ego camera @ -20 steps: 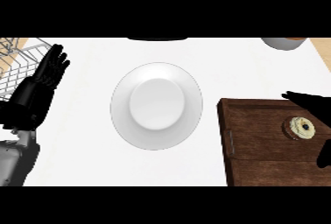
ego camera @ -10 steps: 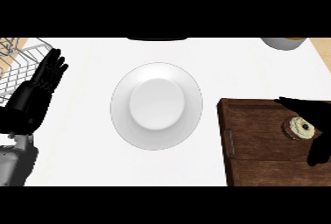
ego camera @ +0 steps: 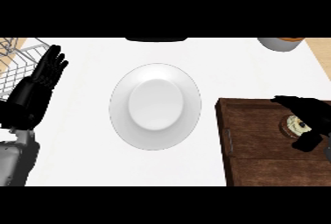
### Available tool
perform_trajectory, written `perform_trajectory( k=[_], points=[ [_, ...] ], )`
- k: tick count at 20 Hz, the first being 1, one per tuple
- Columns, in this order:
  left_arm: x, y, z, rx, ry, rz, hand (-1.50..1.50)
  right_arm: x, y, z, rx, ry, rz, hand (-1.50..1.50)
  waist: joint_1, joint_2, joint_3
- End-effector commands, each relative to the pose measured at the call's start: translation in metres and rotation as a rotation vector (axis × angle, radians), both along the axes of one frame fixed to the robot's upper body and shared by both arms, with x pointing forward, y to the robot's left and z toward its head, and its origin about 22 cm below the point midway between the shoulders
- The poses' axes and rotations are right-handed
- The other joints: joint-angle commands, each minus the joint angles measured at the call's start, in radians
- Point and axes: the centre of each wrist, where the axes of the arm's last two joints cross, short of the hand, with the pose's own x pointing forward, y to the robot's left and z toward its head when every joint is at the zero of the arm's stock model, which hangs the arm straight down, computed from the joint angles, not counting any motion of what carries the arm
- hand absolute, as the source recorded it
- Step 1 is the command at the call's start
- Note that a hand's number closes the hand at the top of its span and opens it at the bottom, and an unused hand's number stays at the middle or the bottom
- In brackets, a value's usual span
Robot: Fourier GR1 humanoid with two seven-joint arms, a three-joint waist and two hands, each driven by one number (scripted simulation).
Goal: Pick the cupcake from the tray and place it in the plate
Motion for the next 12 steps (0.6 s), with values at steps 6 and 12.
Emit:
perform_trajectory(
  k=[6,12],
  points=[
    [-0.010,-0.015,0.021,-0.001,-0.012,-0.006,0.00,0.000,-0.020,-0.025,0.016,-0.229,-0.050,1.50,0.007,0.009,0.014],
    [0.001,-0.013,-0.002,0.005,0.016,0.015,0.00,-0.032,-0.057,-0.033,-0.014,-0.346,-0.244,1.50,-0.014,0.009,0.013]
  ],
)
